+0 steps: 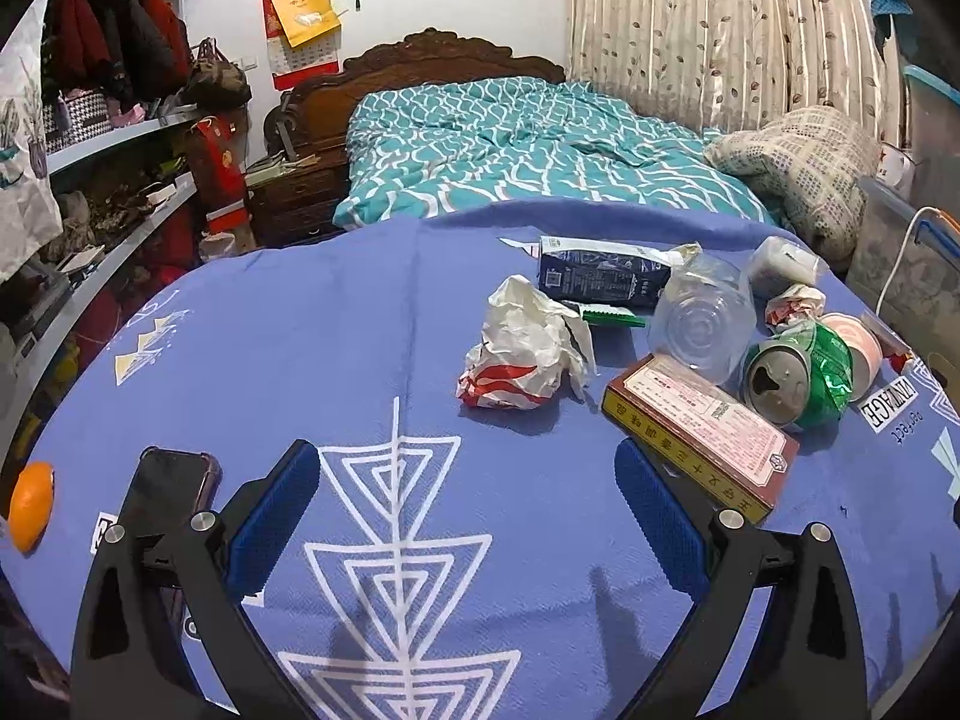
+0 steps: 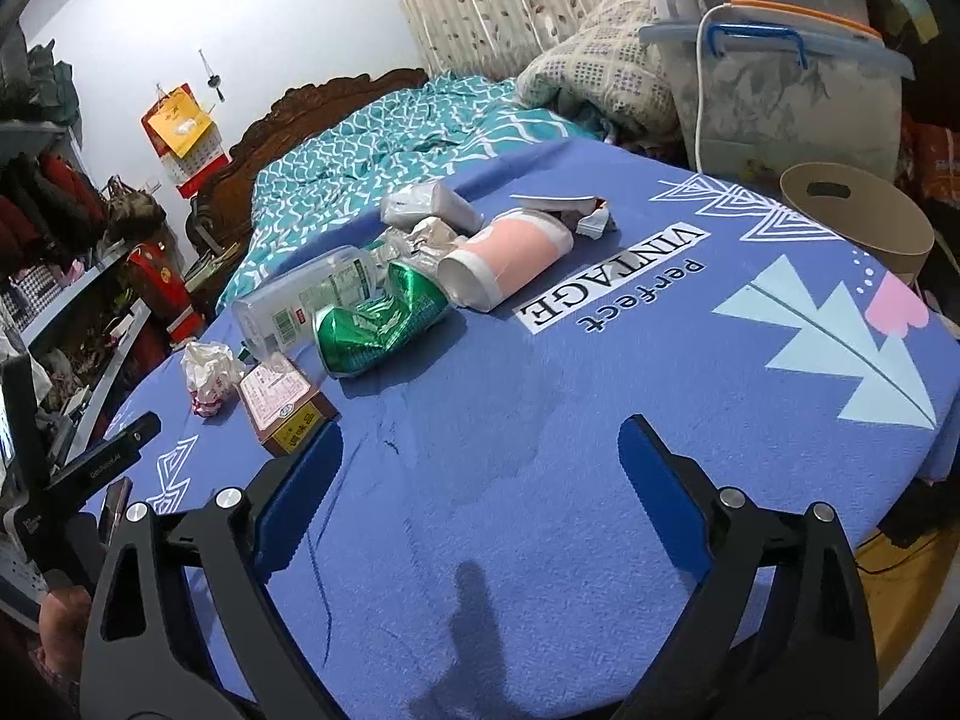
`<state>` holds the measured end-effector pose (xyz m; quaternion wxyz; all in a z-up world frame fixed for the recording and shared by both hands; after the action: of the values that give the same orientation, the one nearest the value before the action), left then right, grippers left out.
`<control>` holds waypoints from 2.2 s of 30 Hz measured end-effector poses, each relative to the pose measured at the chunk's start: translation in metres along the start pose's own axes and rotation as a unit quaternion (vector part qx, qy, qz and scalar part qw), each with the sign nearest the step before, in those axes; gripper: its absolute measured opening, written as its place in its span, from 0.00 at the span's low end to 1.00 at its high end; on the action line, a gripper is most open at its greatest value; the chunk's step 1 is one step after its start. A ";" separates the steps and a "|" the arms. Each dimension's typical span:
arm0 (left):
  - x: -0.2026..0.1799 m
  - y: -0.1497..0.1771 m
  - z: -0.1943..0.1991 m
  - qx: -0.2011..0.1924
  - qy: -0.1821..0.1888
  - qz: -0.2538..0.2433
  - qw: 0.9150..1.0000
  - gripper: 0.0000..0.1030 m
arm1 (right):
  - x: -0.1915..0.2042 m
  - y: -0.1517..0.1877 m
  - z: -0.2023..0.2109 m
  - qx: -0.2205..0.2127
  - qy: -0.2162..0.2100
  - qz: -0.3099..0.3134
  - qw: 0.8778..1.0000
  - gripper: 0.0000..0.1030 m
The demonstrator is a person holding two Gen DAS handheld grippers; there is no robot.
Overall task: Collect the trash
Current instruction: 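Move both tools toward the trash on the blue bedspread, then grasp the crumpled white plastic bag with the left tool while the right tool grasps the brown box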
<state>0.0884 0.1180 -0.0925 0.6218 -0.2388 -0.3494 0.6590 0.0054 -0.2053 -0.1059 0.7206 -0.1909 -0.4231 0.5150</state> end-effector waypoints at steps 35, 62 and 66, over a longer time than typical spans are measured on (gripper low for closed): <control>0.024 0.001 -0.020 0.031 0.031 0.021 0.999 0.91 | 0.014 -0.001 -0.005 0.014 -0.006 0.041 0.999 0.76; -0.026 -0.048 -0.096 0.062 0.090 -0.027 0.994 0.79 | 0.108 0.018 -0.093 0.137 -0.087 0.174 0.971 0.76; -0.026 -0.049 -0.098 0.063 0.090 -0.027 0.994 0.80 | 0.111 0.017 -0.102 0.147 -0.085 0.181 0.969 0.78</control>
<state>0.1966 0.1071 -0.1211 0.6819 -0.2479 -0.2562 0.6387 0.0898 -0.0820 -0.1303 0.5968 -0.1121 -0.3607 0.7079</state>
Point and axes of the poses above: each gripper's, at about its wrist camera, not at the fingertips, and z roughly against the way its jaws point, x to its left, y to its underside, the point moved 7 cm from there along -z, roughly the way its jaws point, and after that the axes turned 4 degrees about -y, right-handed, at the moved point
